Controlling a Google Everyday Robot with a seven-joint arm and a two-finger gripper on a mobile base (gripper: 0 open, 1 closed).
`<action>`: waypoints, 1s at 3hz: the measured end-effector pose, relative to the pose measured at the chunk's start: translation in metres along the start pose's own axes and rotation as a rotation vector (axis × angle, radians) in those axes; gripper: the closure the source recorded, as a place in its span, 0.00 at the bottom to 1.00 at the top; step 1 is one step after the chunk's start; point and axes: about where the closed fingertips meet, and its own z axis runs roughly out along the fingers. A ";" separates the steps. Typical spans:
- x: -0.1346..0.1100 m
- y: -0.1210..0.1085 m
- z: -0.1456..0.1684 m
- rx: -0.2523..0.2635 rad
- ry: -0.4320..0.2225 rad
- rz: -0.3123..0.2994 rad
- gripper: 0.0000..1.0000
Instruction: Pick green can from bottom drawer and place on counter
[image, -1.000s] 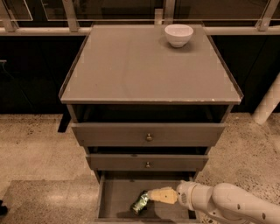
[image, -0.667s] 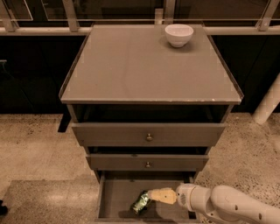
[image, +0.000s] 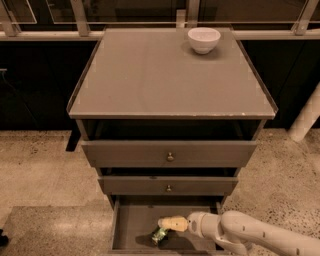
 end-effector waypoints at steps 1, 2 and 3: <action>0.012 -0.008 0.057 -0.081 0.039 0.005 0.00; 0.014 -0.007 0.059 -0.074 0.037 0.002 0.00; 0.014 -0.007 0.059 -0.073 0.037 0.002 0.00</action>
Offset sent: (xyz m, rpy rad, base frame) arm 0.0122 0.0264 -0.0363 0.0403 0.0220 0.0596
